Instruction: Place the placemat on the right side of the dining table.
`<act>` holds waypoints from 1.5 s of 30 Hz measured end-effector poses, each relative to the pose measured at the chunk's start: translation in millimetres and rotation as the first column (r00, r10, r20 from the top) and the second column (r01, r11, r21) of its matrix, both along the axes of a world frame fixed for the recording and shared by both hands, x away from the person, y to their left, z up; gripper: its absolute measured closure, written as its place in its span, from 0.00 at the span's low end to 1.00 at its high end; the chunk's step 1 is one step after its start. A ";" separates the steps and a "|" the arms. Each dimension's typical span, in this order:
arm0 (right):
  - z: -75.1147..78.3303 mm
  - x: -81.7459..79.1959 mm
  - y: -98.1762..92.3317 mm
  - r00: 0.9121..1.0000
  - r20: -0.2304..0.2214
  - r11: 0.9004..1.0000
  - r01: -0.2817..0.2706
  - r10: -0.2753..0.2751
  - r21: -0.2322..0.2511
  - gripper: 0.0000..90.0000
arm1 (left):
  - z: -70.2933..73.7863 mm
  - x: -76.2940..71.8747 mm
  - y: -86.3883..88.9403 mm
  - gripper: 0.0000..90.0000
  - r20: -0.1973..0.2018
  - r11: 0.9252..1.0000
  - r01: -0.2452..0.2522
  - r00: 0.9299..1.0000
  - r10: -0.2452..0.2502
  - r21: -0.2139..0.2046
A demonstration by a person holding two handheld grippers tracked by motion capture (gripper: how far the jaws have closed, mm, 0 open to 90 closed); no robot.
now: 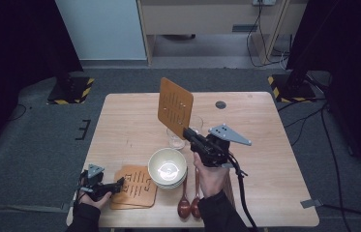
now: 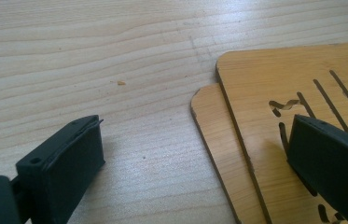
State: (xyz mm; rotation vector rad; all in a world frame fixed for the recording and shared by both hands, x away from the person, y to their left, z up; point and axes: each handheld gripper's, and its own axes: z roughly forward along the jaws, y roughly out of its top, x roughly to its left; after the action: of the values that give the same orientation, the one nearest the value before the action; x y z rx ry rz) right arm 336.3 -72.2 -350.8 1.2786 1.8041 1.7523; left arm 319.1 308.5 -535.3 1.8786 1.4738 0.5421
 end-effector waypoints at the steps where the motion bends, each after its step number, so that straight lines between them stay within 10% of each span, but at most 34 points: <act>1: 1.1 0.7 -3.7 1.000 0.004 1.000 0.009 -0.009 0.001 0.98 | 0.0 0.0 0.0 0.03 0.000 1.000 0.000 1.000 0.000 0.000; 45: -3.0 14.6 -106.7 0.972 -0.034 0.972 0.233 -0.234 -0.024 0.98 | 0.0 0.0 -0.1 0.03 0.000 1.000 0.000 1.000 0.000 0.000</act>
State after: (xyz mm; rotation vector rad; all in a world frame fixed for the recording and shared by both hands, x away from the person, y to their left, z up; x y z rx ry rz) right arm 351.0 -178.9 -353.7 1.4581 1.6104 1.5885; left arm 319.1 308.4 -535.3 1.8783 1.4741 0.5421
